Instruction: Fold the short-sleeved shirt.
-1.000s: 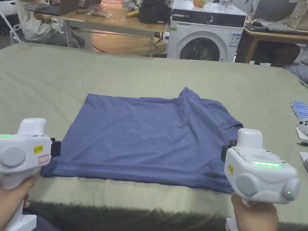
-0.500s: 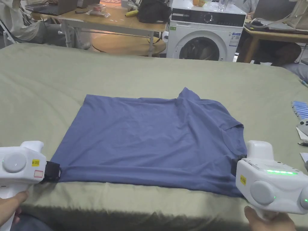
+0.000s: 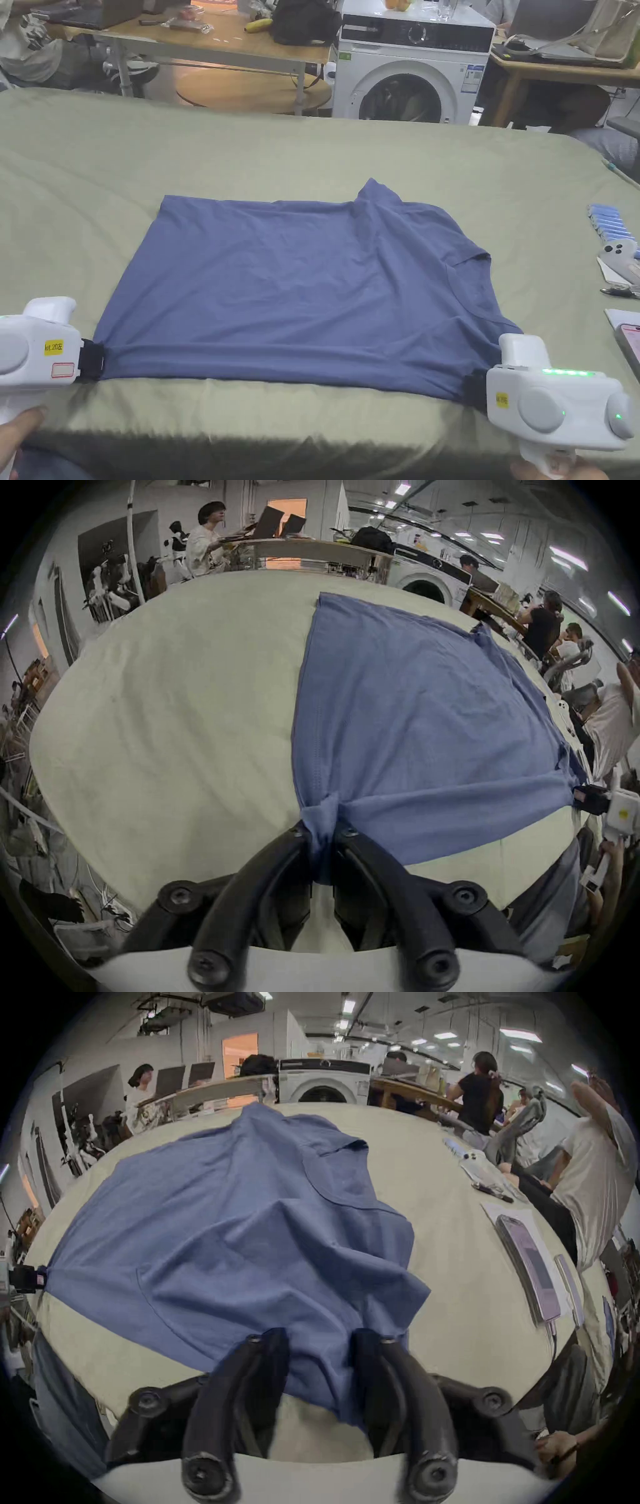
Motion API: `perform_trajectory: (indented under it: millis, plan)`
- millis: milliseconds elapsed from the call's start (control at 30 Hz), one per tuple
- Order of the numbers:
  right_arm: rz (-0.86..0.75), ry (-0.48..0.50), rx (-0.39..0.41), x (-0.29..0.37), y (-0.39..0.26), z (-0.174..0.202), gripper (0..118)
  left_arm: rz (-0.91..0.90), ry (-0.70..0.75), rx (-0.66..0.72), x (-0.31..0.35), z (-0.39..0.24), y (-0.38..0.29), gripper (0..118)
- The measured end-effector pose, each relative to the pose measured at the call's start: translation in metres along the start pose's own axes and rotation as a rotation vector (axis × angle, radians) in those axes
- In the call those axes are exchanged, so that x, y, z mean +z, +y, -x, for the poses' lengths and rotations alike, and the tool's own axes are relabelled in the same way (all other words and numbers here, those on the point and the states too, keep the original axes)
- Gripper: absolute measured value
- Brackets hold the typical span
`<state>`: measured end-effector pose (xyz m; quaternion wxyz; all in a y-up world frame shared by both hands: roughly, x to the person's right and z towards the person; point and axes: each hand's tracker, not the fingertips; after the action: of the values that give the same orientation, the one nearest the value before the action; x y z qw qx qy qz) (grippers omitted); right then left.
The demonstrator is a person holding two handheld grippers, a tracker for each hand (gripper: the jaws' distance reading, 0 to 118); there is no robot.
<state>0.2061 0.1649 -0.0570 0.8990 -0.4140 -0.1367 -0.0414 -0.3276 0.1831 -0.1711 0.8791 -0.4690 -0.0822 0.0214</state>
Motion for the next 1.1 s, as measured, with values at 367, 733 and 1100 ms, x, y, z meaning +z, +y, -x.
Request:
perform_trajectory:
  millis: [367, 733, 1100]
  plan:
    - [-0.102, 0.073, 0.004, 0.035, 0.042, 0.006, 3, -0.16, -0.046, 0.014, 0.029, 0.003, 0.026, 4]
    - [-0.124, 0.055, -0.032, 0.006, 0.137, 0.006, 3, -0.216, -0.07, 0.059, 0.011, 0.0, 0.117, 4]
    - [-0.031, 0.084, -0.031, -0.089, 0.204, 0.002, 3, -0.093, -0.061, 0.108, -0.068, 0.0, 0.19, 4]
